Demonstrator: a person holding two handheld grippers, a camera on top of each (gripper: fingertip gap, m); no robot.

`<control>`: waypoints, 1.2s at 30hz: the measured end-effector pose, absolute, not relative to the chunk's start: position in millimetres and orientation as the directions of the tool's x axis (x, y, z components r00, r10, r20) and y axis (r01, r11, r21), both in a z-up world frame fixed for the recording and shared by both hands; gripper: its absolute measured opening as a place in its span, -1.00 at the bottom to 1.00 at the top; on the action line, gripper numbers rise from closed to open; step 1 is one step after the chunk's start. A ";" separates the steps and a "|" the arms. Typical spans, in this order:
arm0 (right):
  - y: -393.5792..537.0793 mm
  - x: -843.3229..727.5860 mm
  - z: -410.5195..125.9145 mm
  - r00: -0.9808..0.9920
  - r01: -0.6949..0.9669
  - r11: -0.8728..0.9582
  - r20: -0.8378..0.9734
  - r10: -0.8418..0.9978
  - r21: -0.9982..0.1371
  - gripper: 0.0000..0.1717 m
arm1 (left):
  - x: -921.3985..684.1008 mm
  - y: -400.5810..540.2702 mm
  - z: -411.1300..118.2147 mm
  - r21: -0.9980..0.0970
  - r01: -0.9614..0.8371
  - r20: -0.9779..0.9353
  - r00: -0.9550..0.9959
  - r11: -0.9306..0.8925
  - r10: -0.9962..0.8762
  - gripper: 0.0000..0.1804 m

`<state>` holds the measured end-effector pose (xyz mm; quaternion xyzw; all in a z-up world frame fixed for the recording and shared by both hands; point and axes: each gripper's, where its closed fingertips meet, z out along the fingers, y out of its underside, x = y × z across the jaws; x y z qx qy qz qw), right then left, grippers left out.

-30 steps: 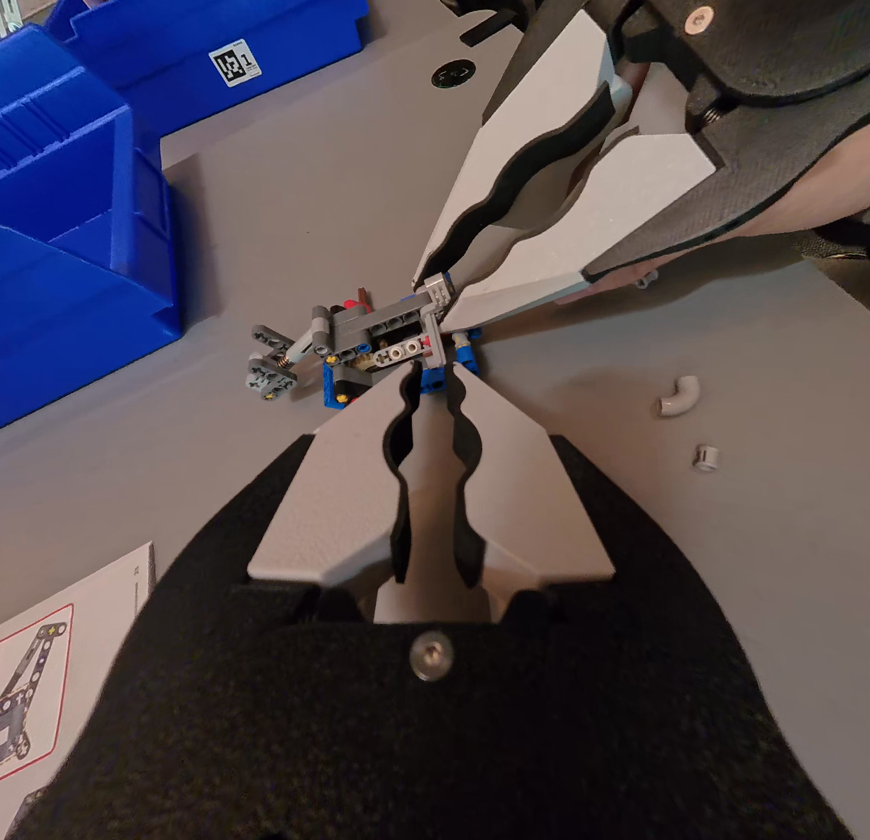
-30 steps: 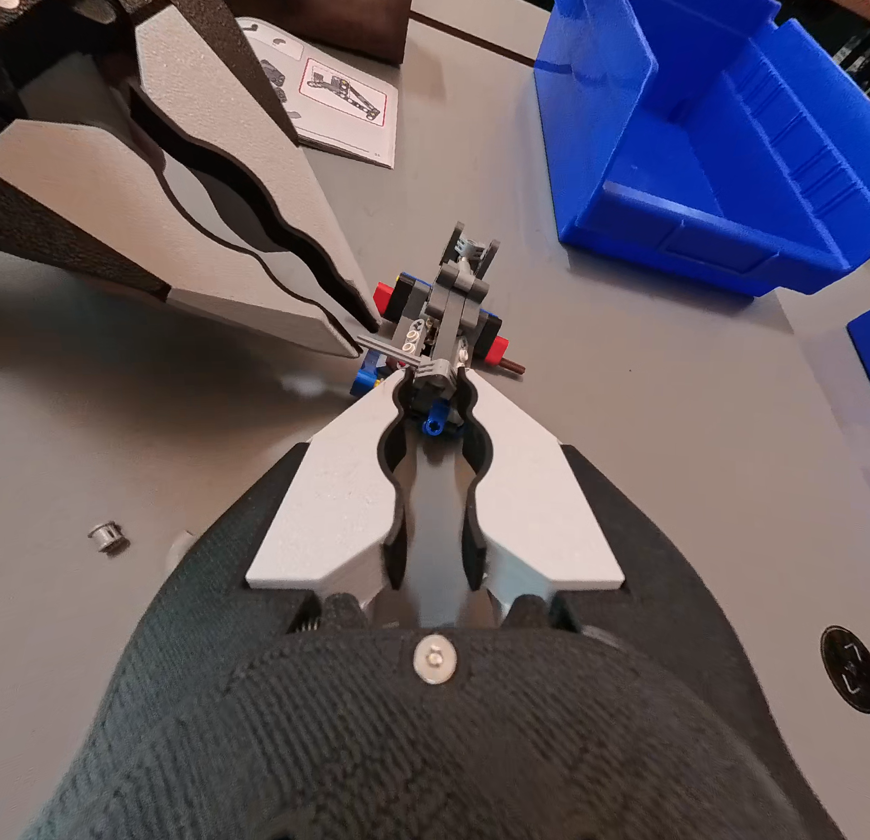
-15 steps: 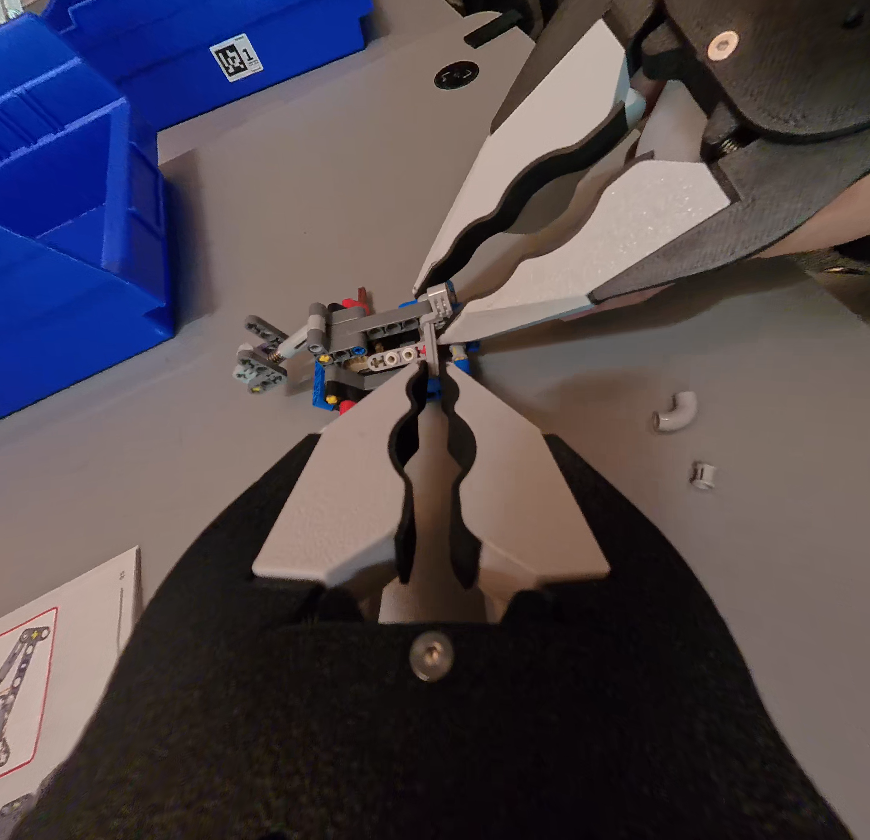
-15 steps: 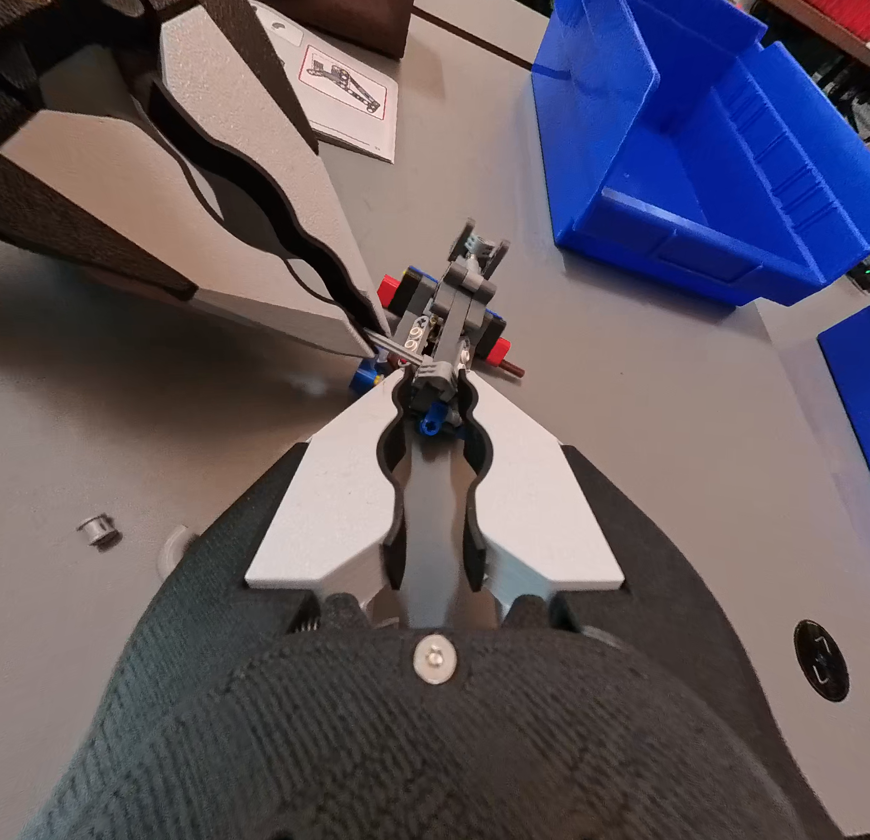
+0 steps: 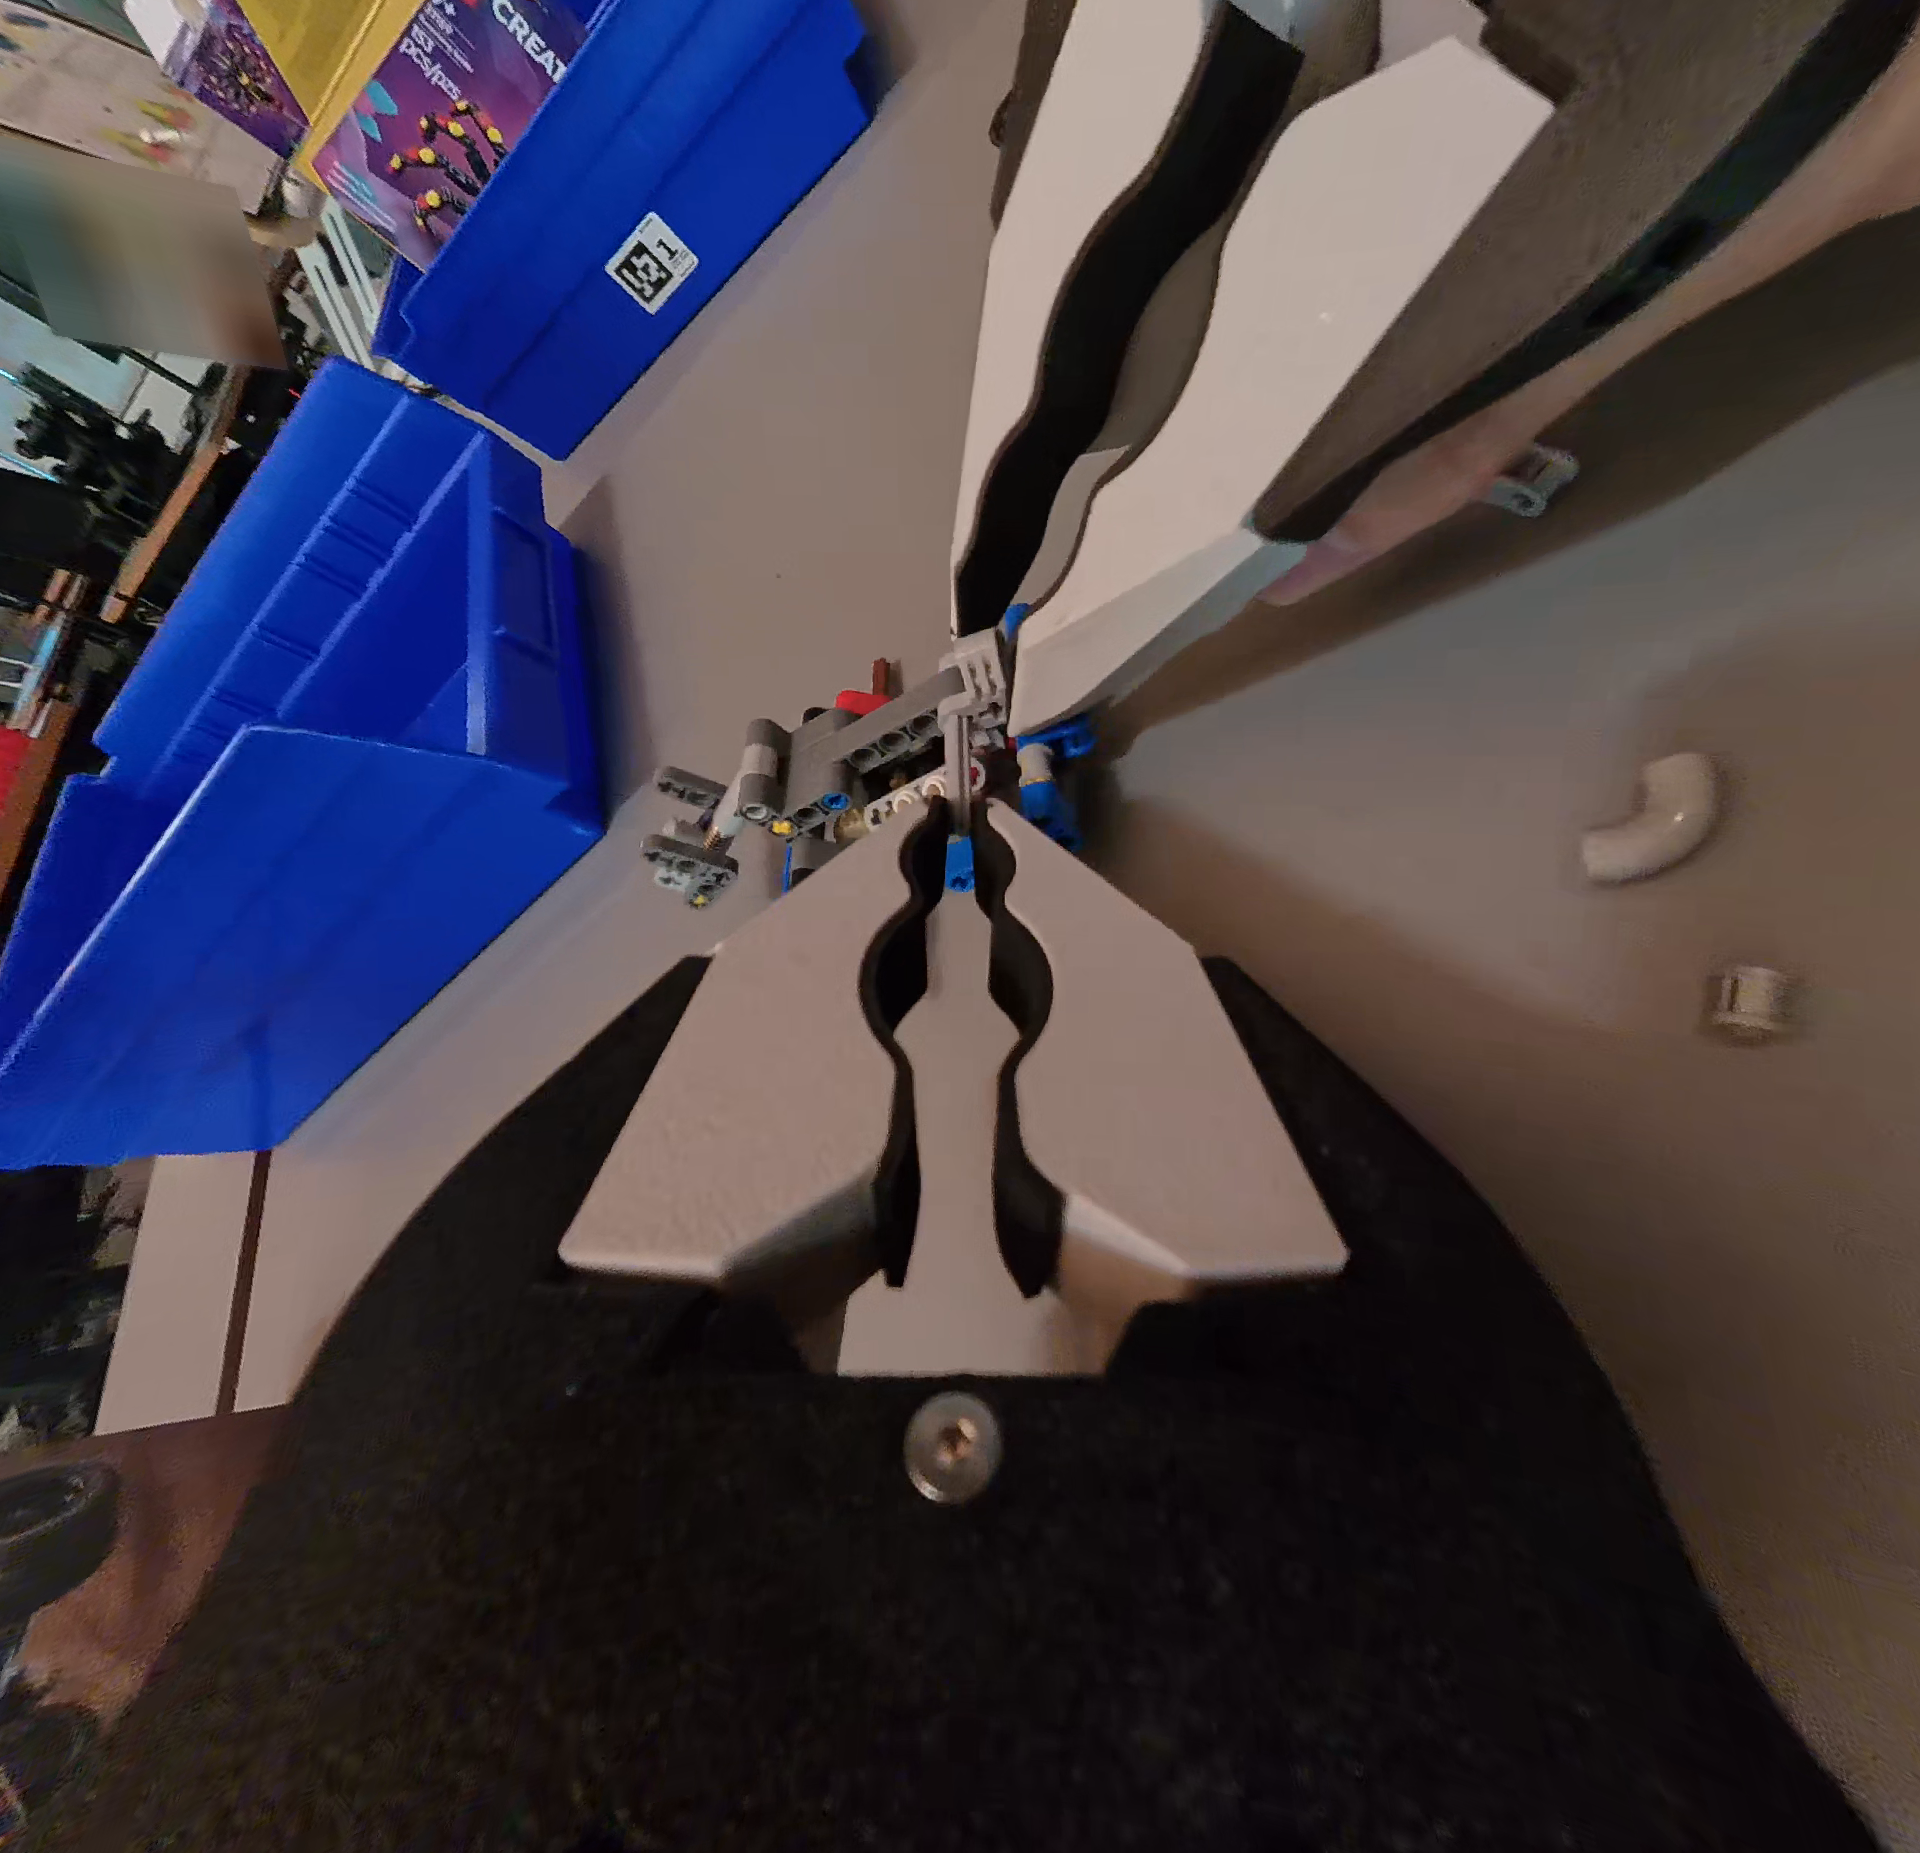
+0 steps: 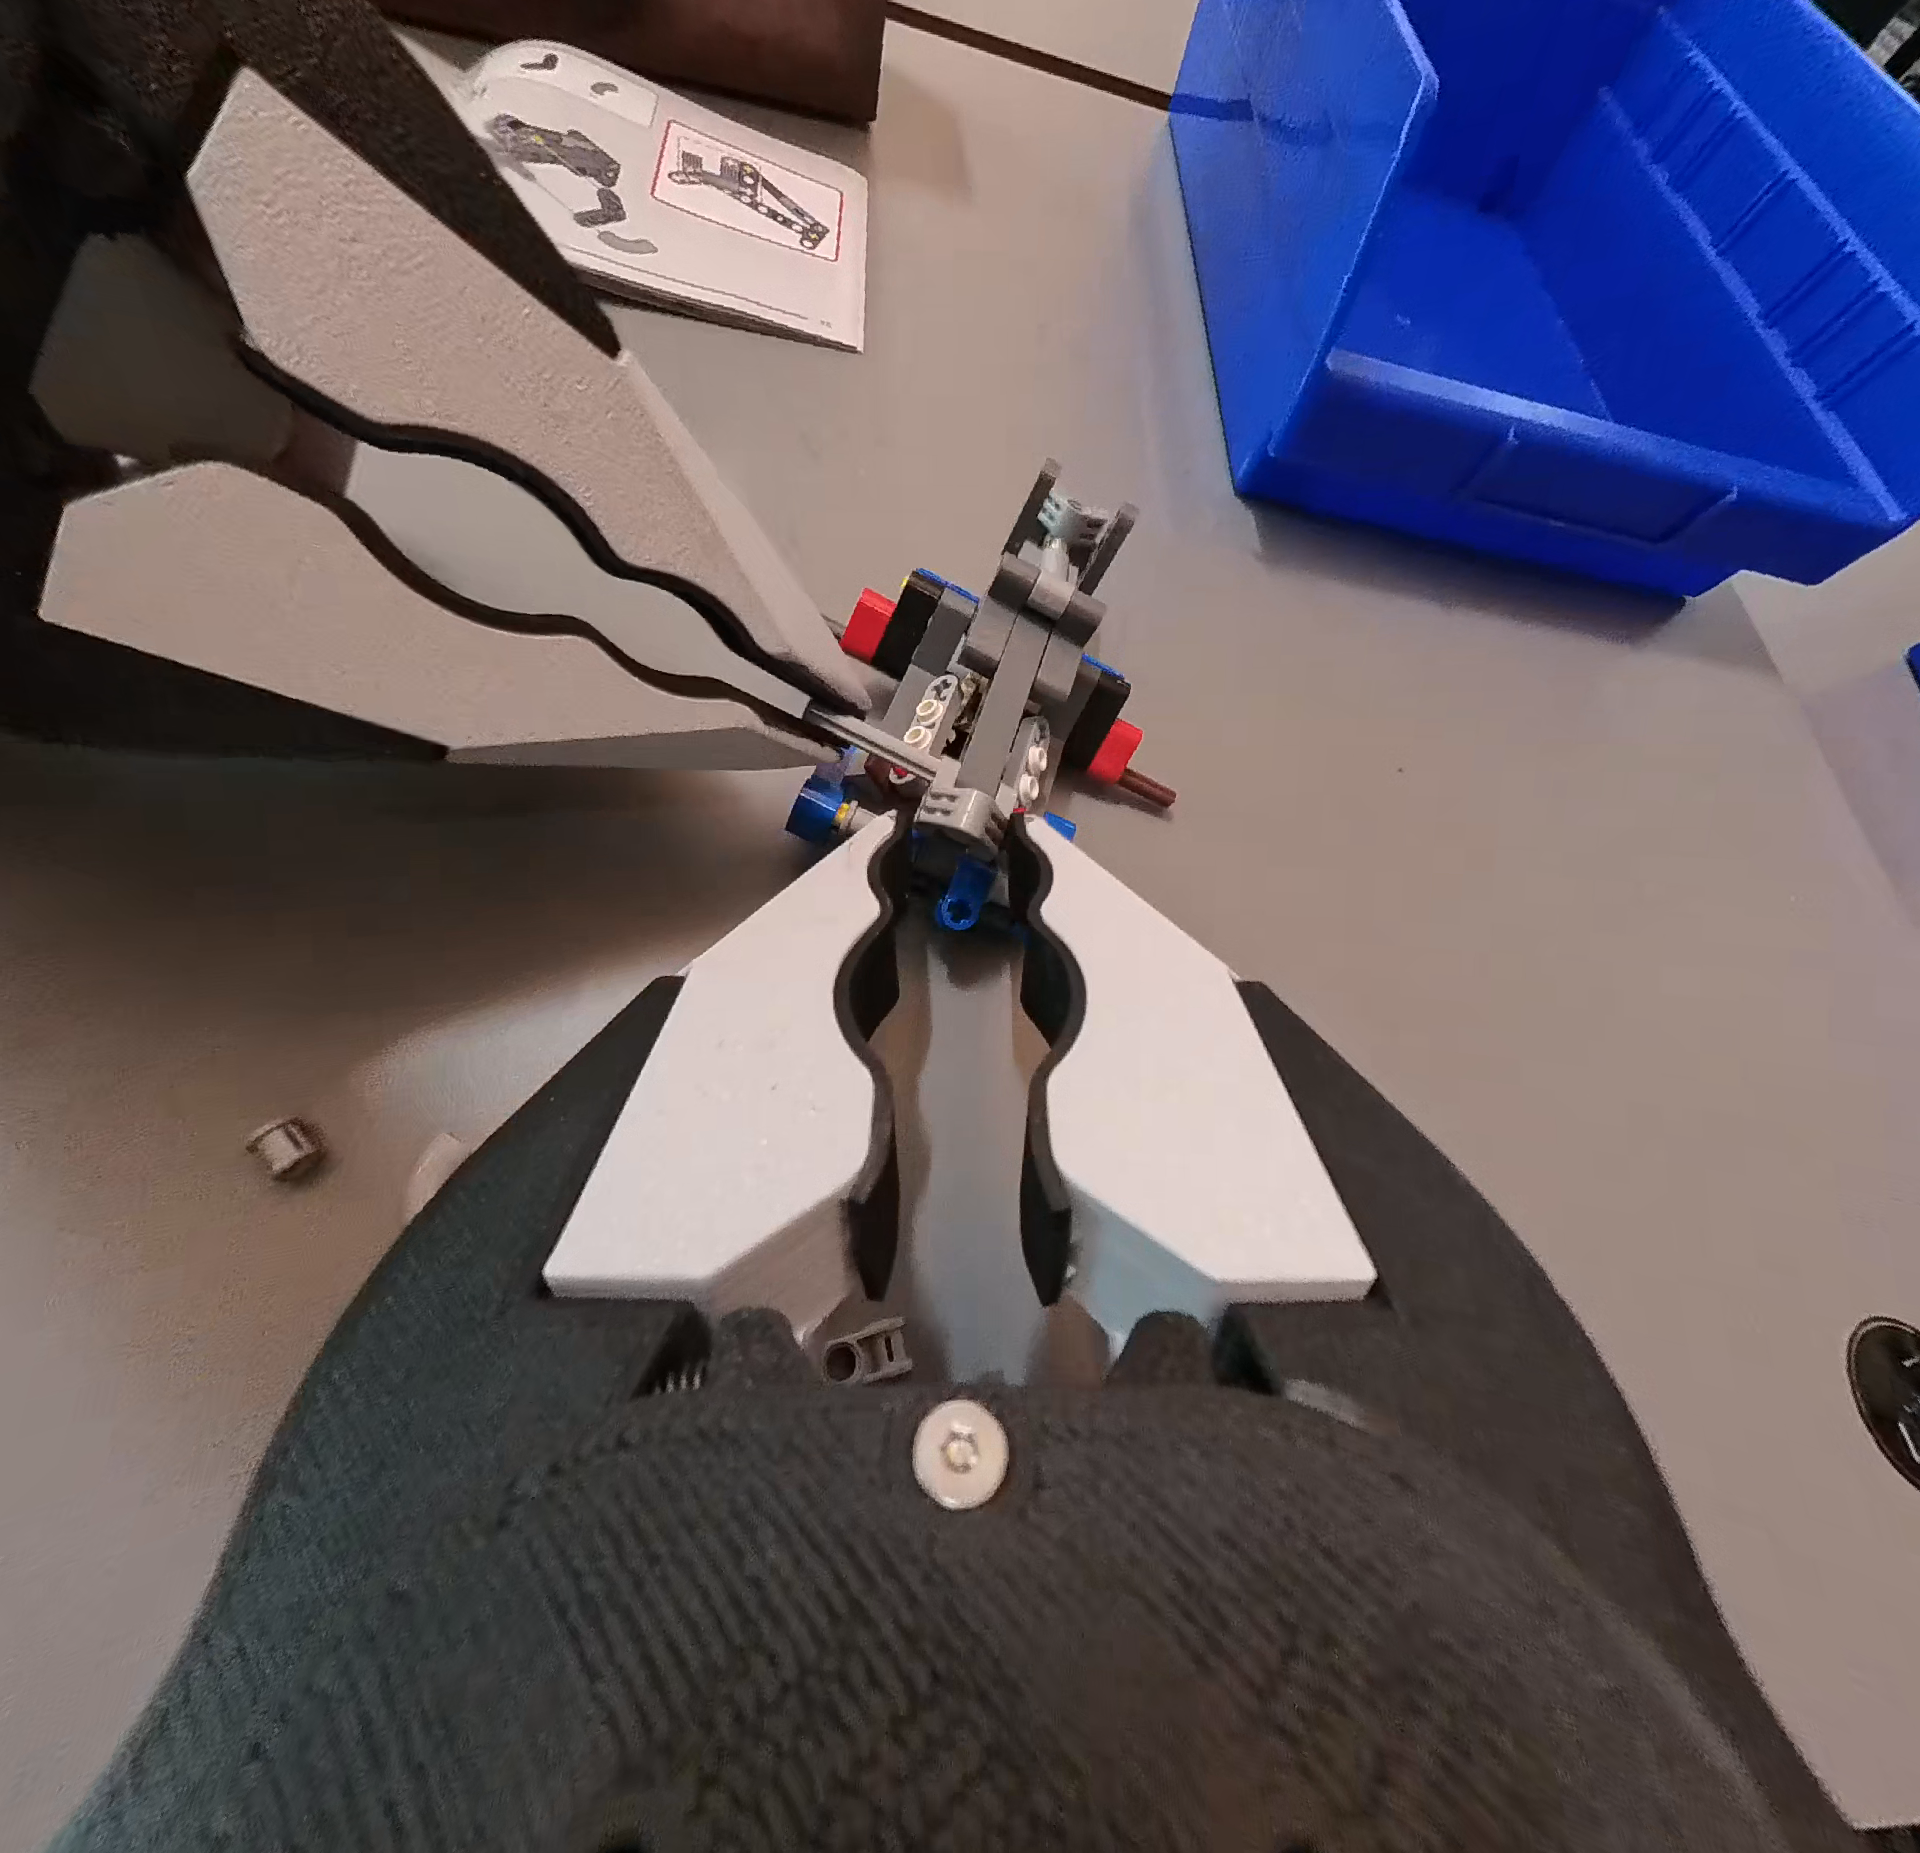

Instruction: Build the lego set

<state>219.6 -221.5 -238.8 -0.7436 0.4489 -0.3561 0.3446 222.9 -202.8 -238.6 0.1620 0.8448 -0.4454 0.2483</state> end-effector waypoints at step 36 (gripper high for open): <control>-229.0 223.3 -240.0 0.335 -0.443 -0.329 0.187 -0.924 -0.834 -0.83 | 213.7 -180.1 -235.2 -0.853 0.312 -0.237 -0.945 0.419 0.224 -1.00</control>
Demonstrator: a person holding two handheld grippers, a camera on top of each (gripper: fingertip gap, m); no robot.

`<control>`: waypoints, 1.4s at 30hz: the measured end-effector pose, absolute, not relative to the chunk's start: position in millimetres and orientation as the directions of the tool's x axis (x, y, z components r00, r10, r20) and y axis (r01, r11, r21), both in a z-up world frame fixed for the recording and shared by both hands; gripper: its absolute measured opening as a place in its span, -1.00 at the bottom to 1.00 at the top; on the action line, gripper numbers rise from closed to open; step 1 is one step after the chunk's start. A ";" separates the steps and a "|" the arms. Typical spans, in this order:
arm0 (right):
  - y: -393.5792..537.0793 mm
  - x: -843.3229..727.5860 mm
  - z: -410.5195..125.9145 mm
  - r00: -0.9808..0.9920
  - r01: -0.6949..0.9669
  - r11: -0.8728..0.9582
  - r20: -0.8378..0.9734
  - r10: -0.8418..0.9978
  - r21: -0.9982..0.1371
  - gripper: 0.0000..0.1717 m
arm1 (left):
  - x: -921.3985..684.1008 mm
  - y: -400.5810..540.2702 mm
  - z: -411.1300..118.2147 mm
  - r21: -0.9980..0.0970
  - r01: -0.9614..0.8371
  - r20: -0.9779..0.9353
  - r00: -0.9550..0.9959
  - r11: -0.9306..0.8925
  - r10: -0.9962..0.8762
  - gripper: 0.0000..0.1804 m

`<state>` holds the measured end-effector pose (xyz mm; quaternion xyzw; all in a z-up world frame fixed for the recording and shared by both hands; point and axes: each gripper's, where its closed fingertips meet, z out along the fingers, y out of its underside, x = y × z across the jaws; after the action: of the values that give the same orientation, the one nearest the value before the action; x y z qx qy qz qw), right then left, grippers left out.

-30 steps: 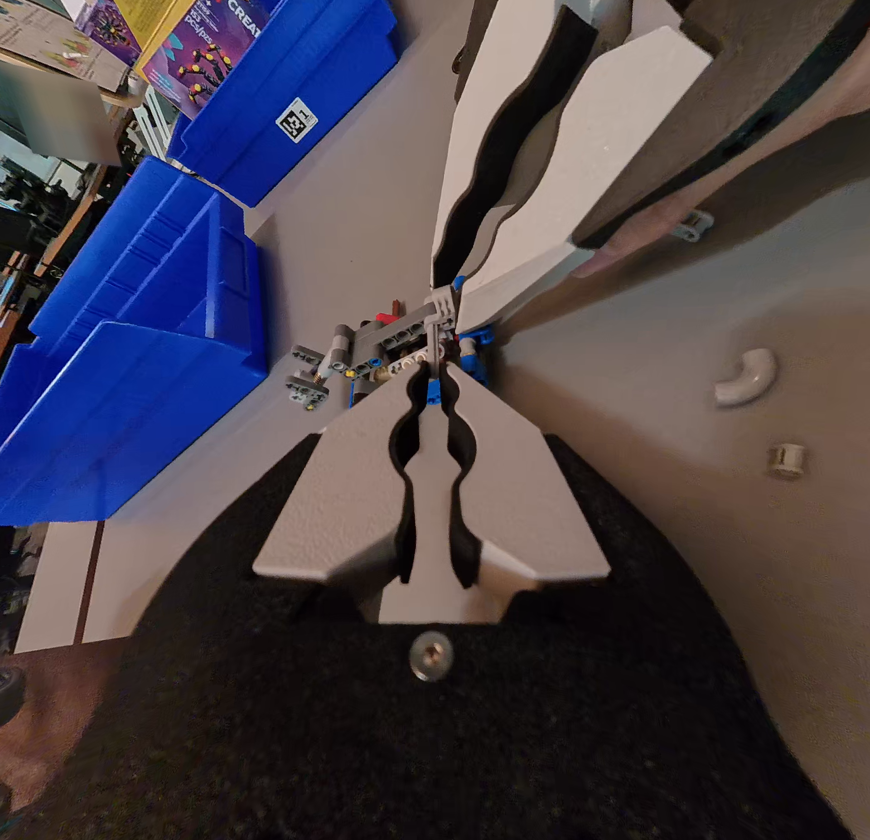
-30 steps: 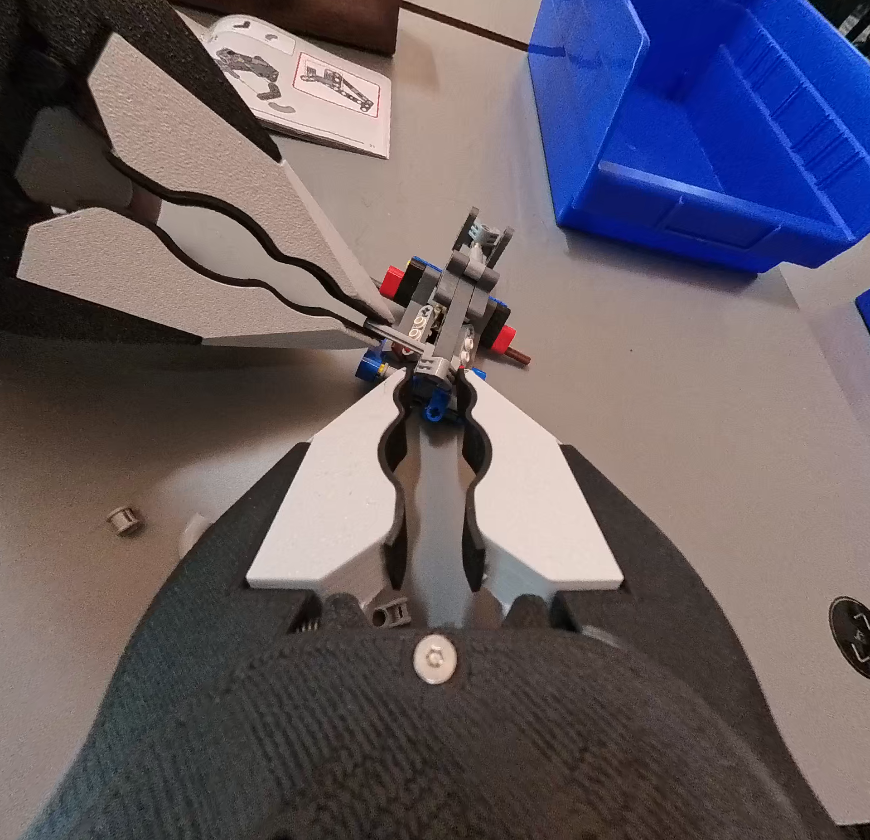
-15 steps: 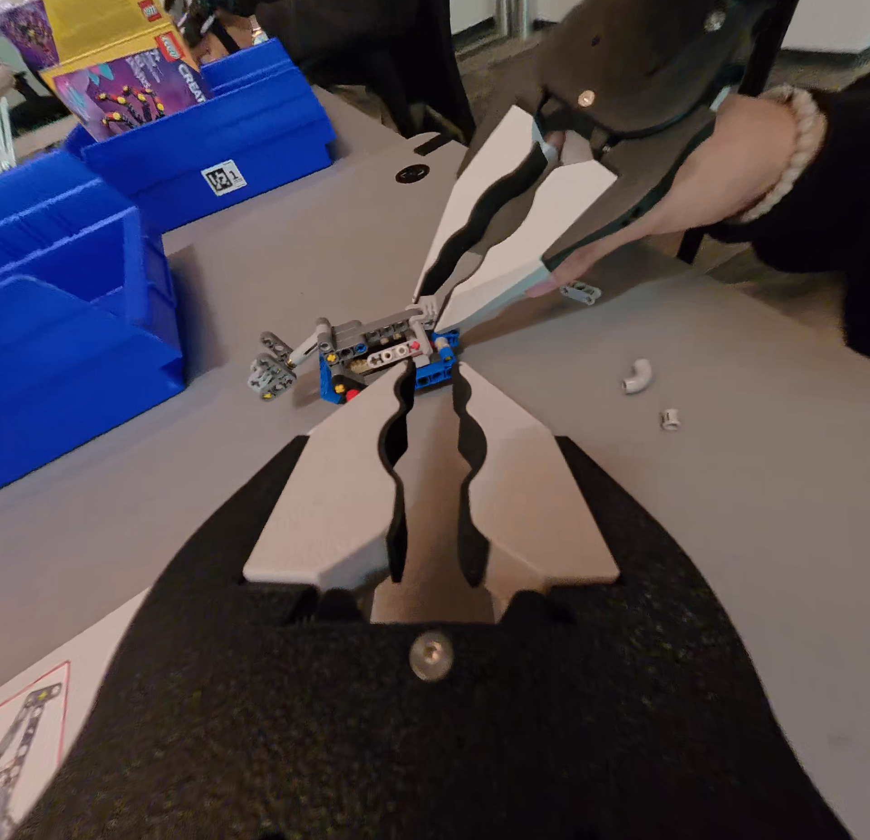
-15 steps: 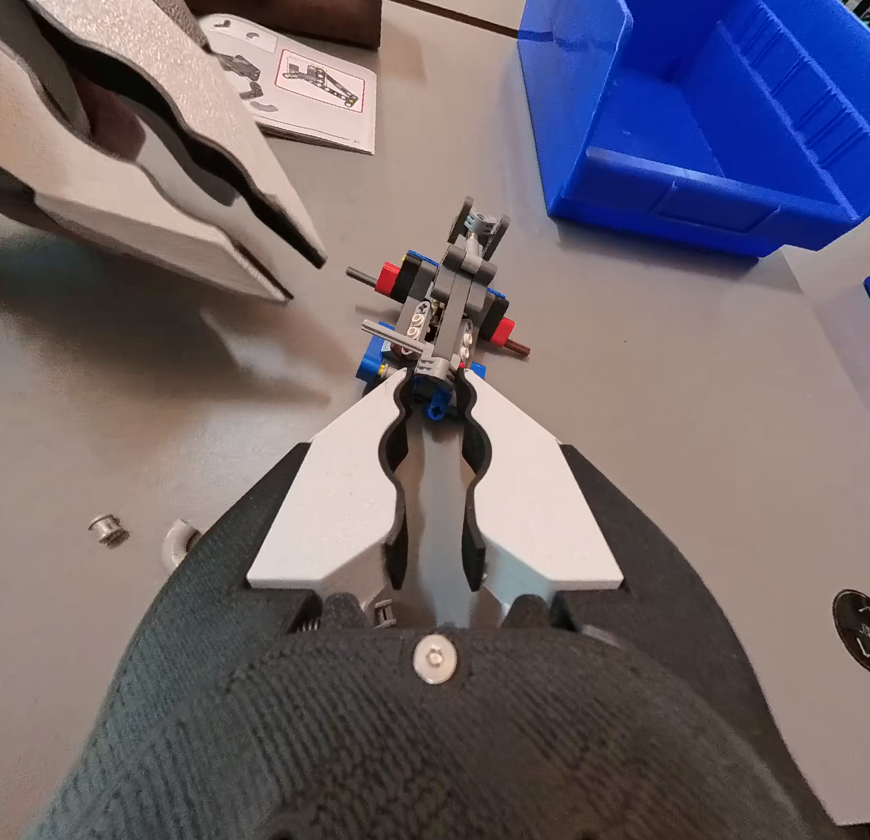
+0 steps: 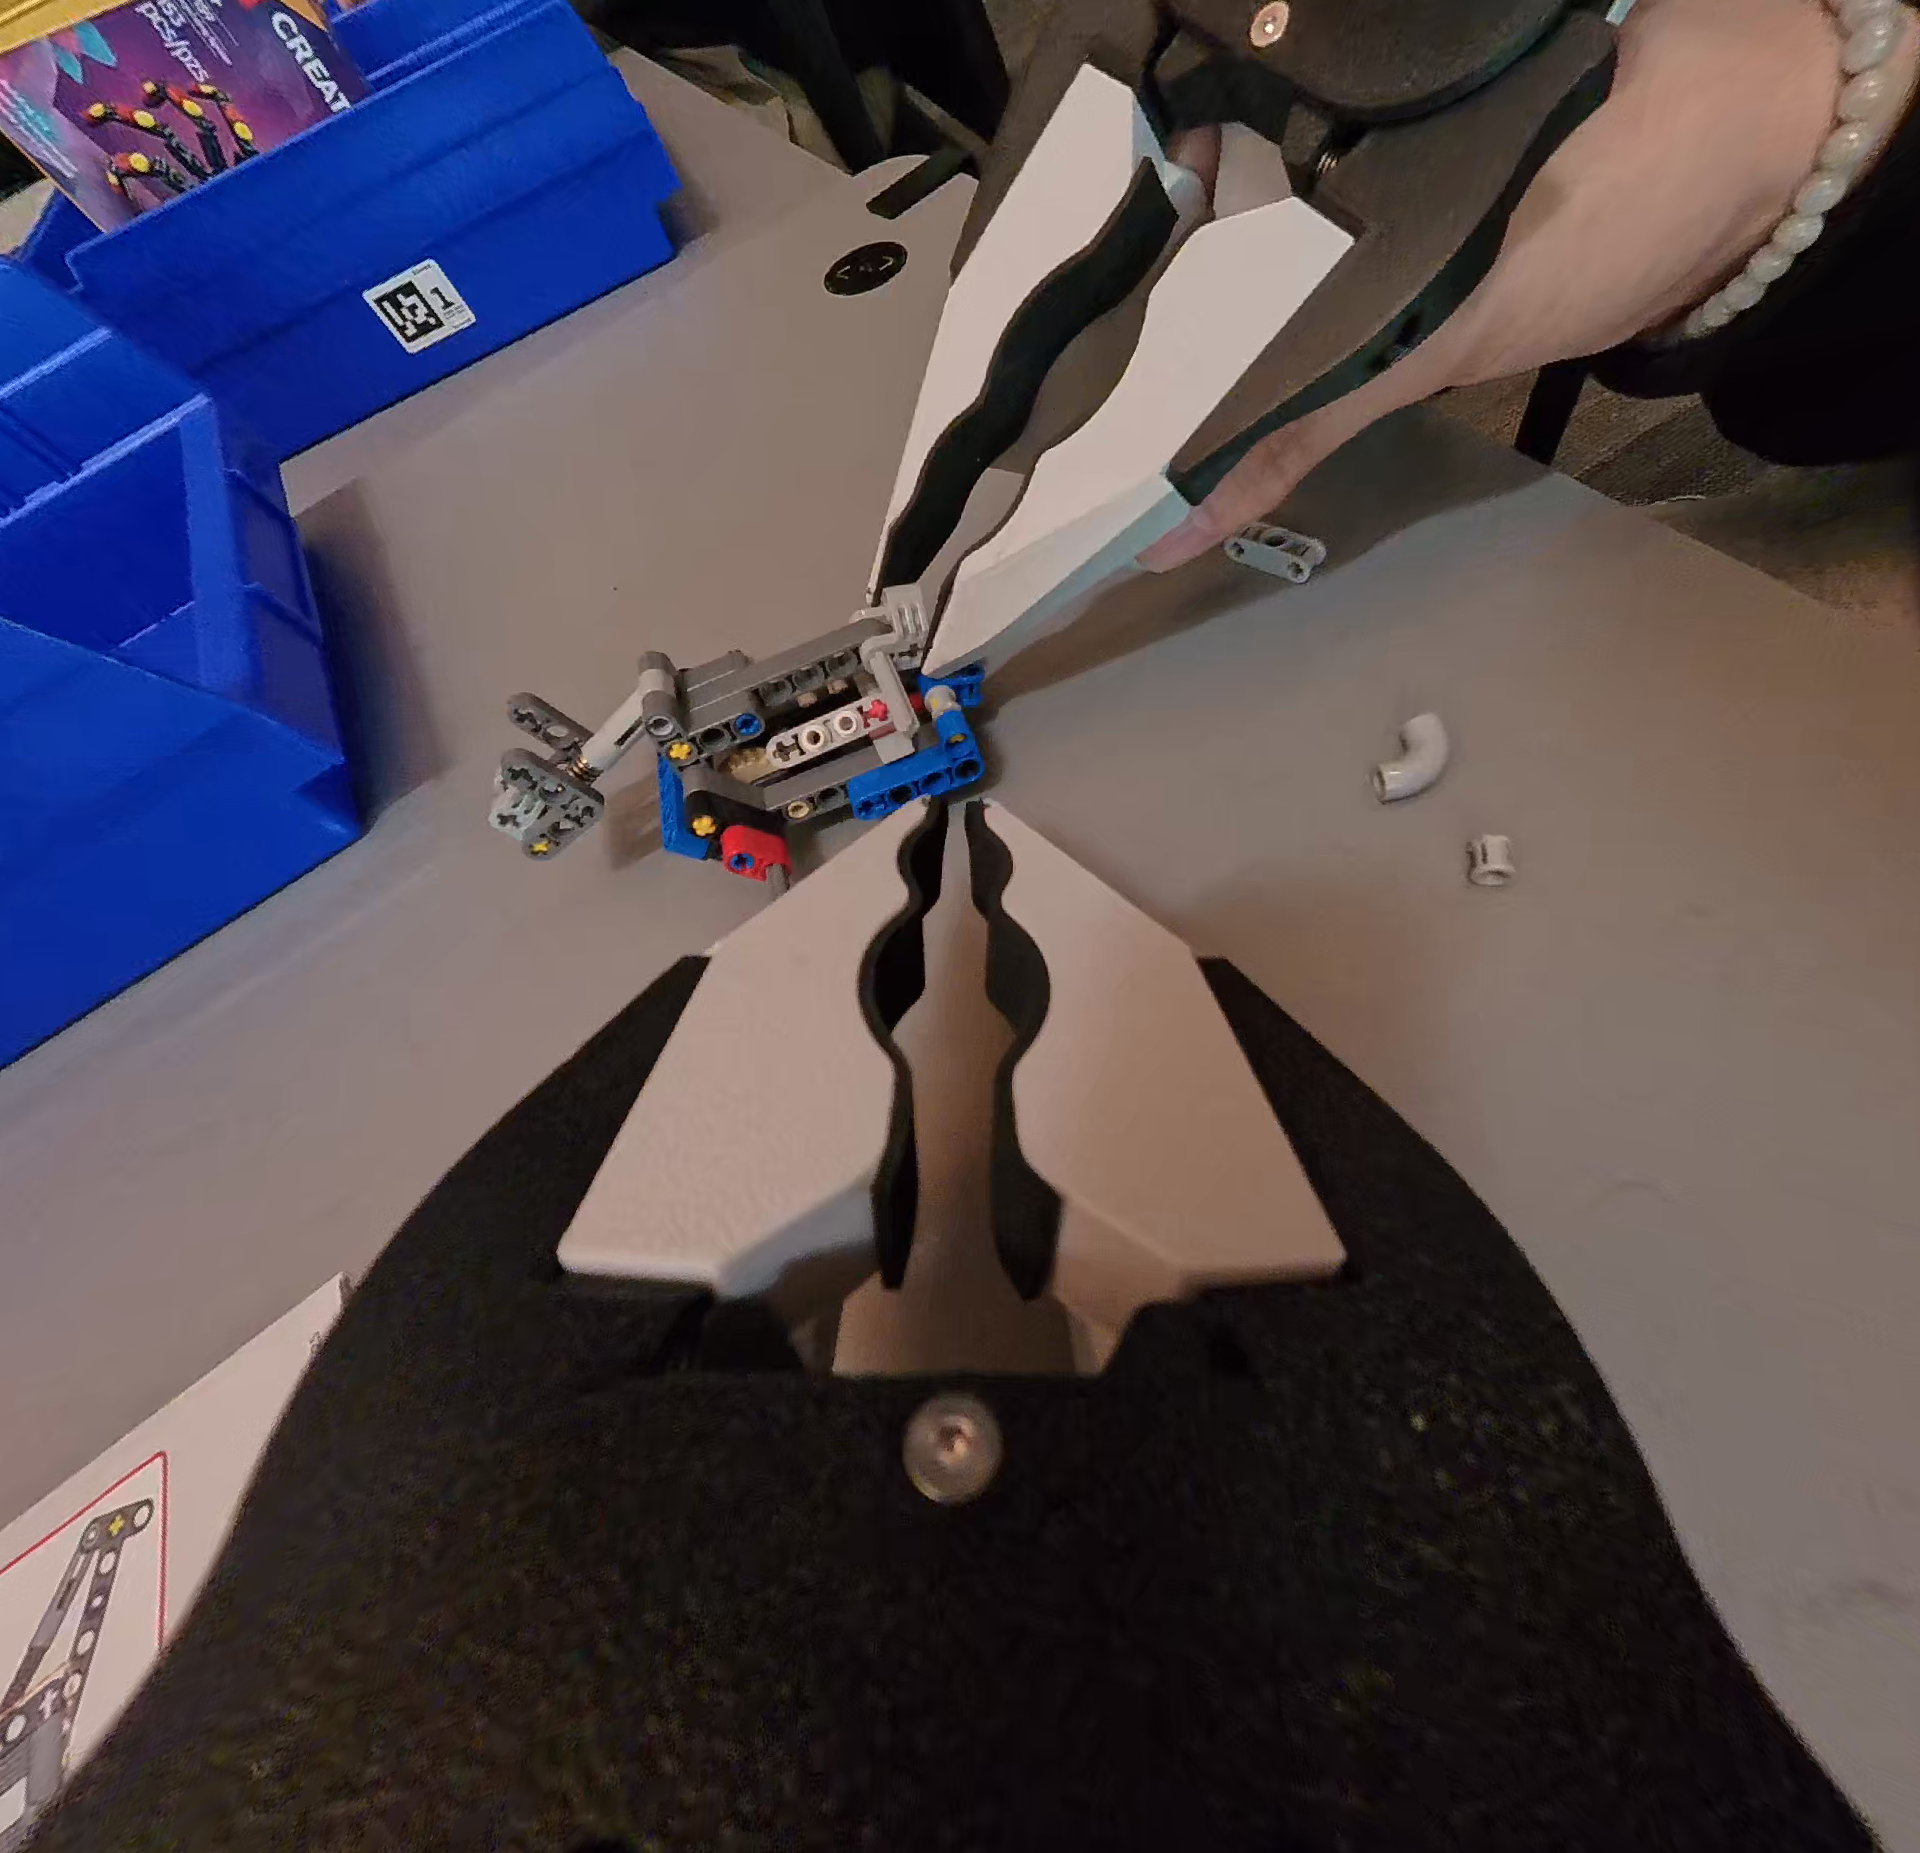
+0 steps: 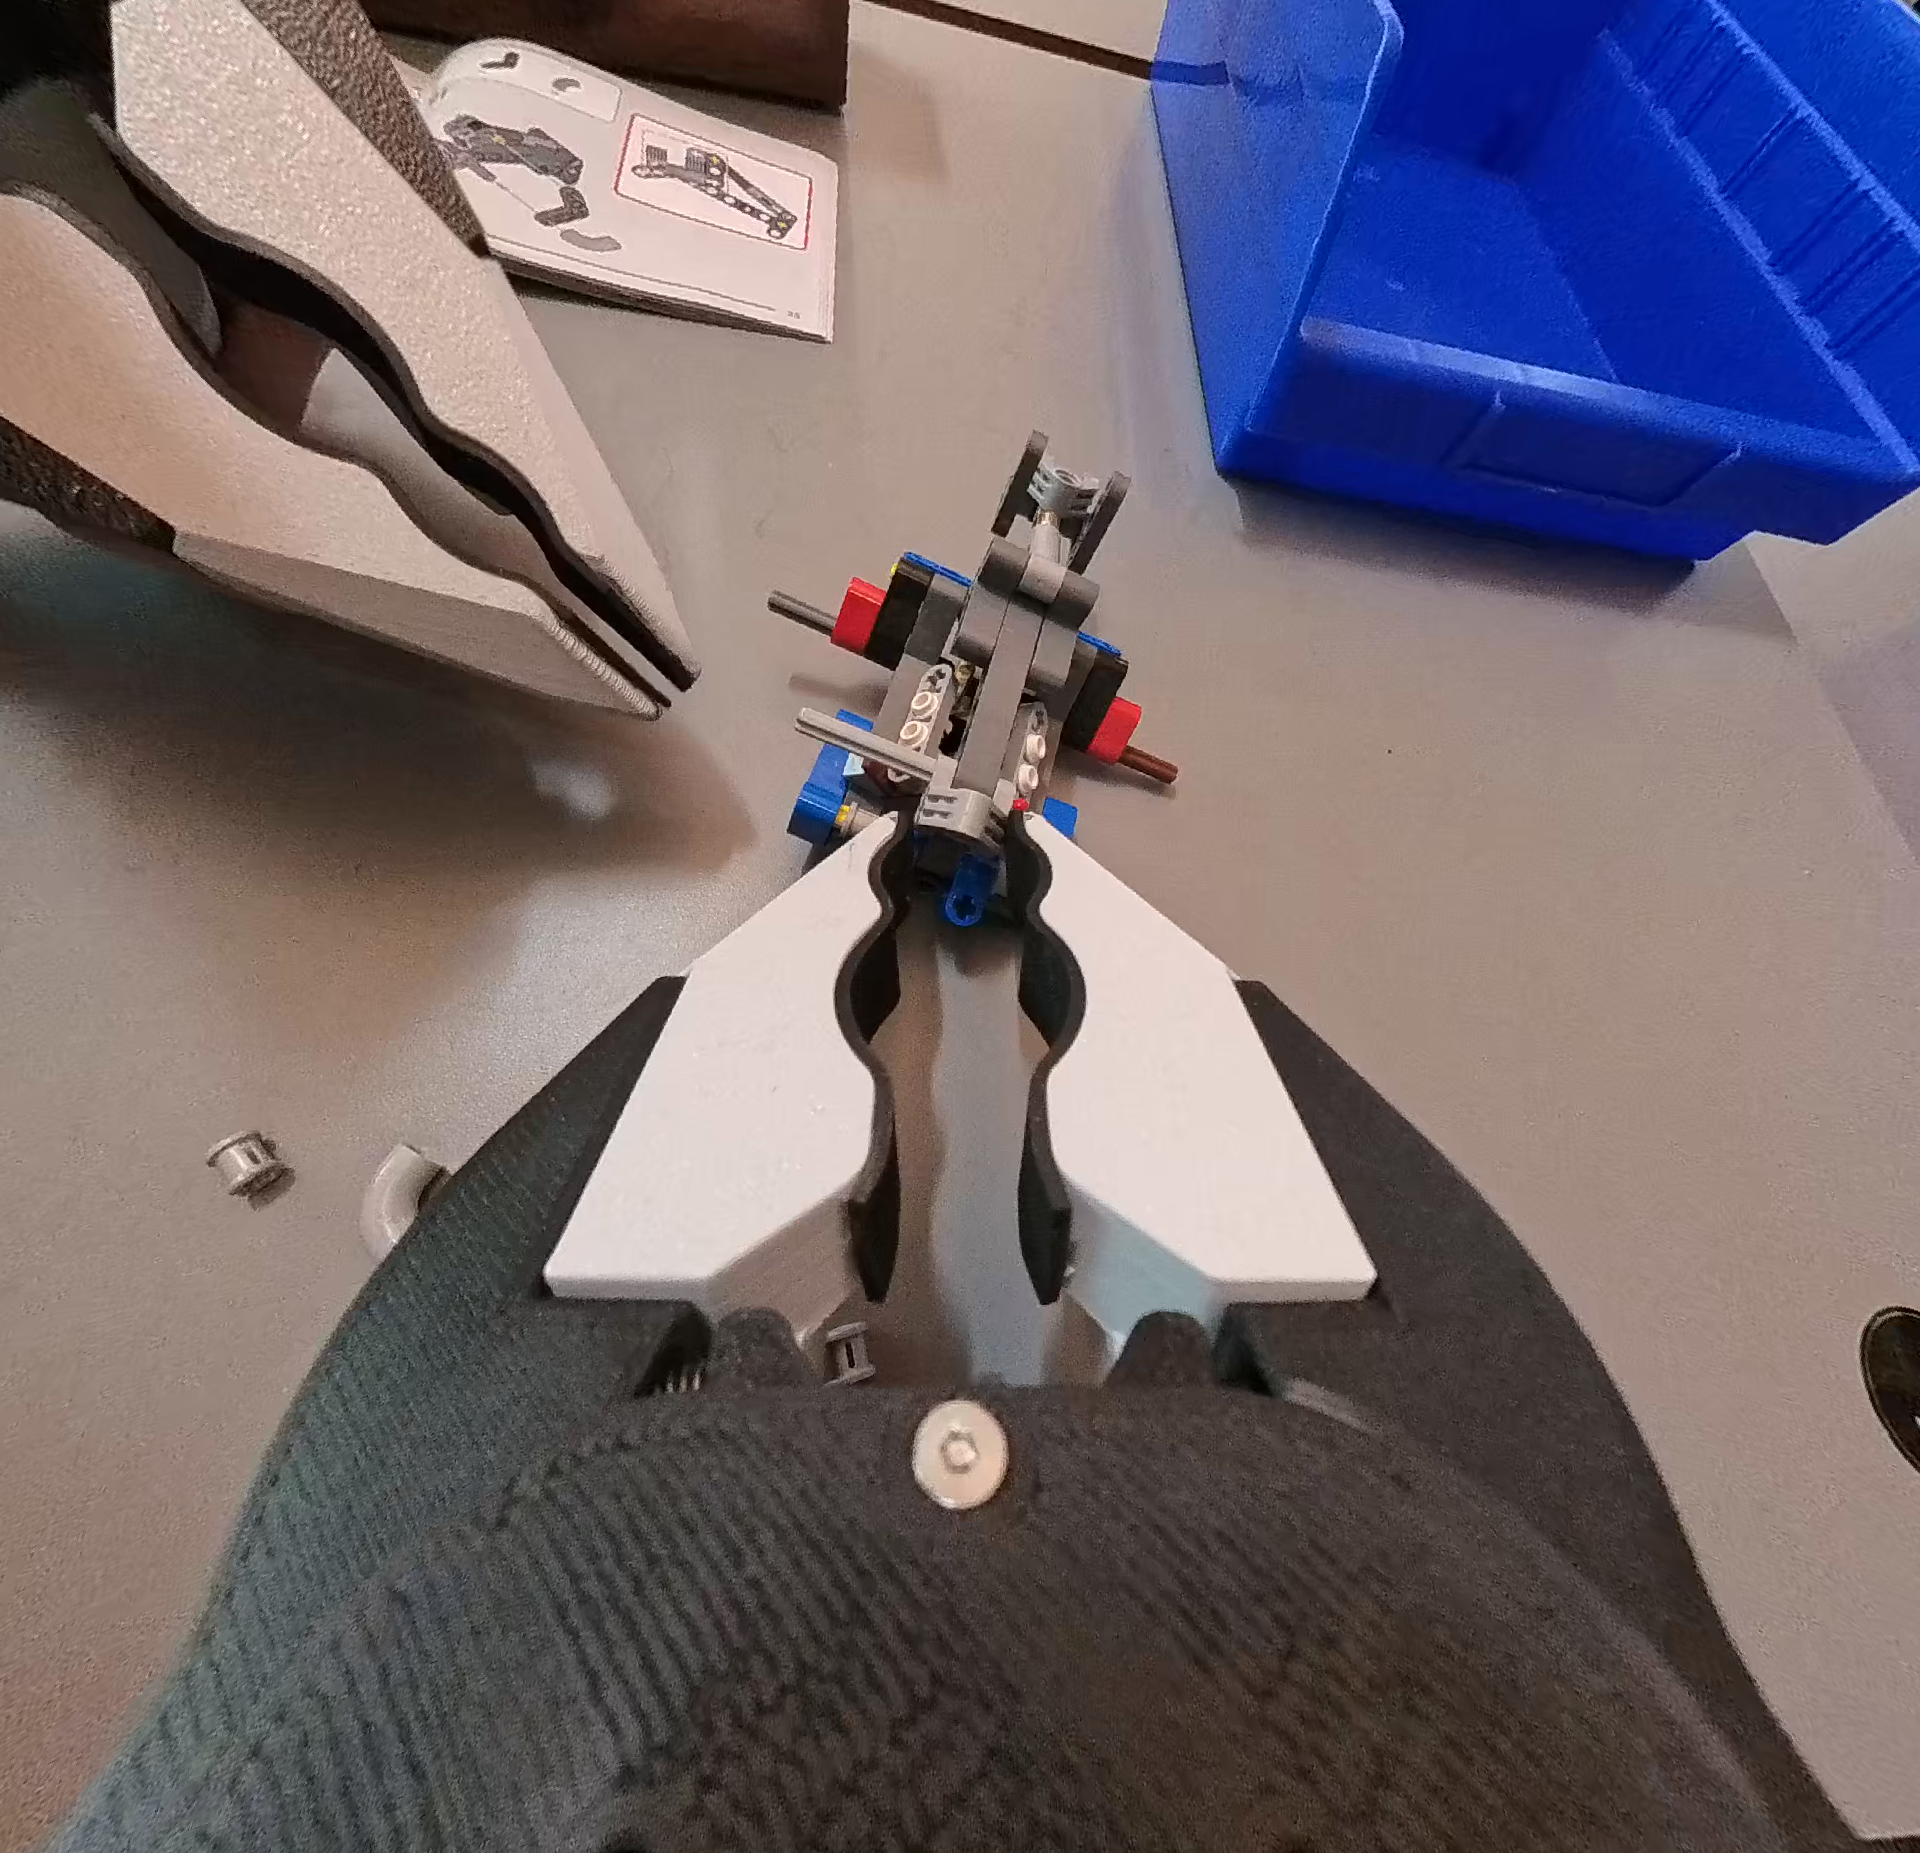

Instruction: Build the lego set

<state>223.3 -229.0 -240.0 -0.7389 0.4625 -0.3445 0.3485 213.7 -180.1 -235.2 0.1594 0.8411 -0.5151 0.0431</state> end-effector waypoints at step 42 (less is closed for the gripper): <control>-230.9 224.3 -241.9 0.327 -0.459 -0.318 0.176 -0.929 -0.830 -0.83 | 215.5 -179.8 -236.0 -0.855 0.284 -0.204 -0.953 0.433 0.222 -1.00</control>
<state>224.3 -230.9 -241.9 -0.7374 0.4703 -0.3398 0.3458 215.5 -179.8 -236.0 0.1494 0.8461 -0.5108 0.0305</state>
